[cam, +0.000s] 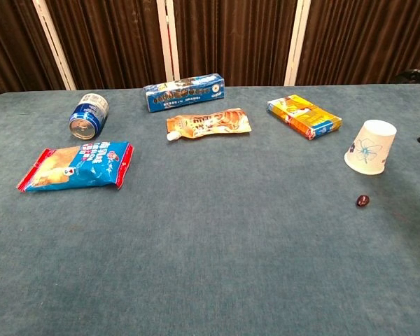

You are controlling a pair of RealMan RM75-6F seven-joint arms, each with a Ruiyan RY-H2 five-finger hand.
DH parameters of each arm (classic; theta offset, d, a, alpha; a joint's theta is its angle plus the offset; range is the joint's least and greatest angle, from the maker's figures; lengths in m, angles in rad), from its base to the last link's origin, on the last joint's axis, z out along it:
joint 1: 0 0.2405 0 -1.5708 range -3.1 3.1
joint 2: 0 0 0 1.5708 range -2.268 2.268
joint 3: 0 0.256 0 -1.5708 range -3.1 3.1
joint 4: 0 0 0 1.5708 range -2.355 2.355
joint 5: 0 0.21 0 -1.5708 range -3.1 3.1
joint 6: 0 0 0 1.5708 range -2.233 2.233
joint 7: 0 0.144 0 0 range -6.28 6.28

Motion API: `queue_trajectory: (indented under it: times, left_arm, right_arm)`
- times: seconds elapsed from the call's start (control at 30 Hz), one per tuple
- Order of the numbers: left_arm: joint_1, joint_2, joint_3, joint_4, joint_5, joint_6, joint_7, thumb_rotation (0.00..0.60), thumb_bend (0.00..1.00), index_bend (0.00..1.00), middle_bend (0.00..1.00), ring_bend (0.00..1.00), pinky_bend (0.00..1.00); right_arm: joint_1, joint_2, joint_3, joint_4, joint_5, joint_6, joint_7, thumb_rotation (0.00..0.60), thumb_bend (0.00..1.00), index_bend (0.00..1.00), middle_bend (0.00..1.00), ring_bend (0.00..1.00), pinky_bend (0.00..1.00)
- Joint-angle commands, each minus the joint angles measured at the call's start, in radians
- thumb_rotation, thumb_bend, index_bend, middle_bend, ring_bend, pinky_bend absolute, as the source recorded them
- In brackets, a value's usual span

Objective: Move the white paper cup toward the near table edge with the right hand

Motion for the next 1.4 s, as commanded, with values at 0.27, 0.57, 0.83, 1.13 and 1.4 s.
queue_trajectory:
  times: [0.27,0.57,0.83,1.13,1.4]
  left_arm:
    - [-0.012,0.014,0.003,-0.02,-0.019,-0.037,-0.015,0.6,0.0,0.0,0.0,0.0,0.0]
    - [-0.019,0.021,-0.002,-0.031,-0.034,-0.053,-0.027,0.6,0.0,0.0,0.0,0.0,0.0]
    - [-0.021,0.024,-0.001,-0.035,-0.038,-0.059,-0.032,0.6,0.0,0.0,0.0,0.0,0.0]
    - [-0.022,0.026,-0.001,-0.04,-0.043,-0.064,-0.034,0.6,0.0,0.0,0.0,0.0,0.0]
    - [-0.024,0.028,-0.002,-0.042,-0.049,-0.069,-0.037,0.6,0.0,0.0,0.0,0.0,0.0]
  right_arm:
    - [0.153,-0.093,0.038,0.145,0.218,-0.054,-0.099,0.6,0.37,0.01,0.0,0.03,0.11]
    - [0.212,-0.152,0.011,0.244,0.275,-0.071,-0.098,0.6,0.37,0.1,0.0,0.03,0.12]
    - [0.233,-0.175,-0.021,0.284,0.288,-0.077,-0.083,0.6,0.37,0.08,0.0,0.04,0.13]
    - [0.255,-0.209,-0.039,0.354,0.297,-0.084,-0.063,0.6,0.37,0.19,0.09,0.16,0.21]
    - [0.262,-0.228,-0.053,0.397,0.303,-0.086,-0.048,0.6,0.45,0.39,0.28,0.34,0.3]
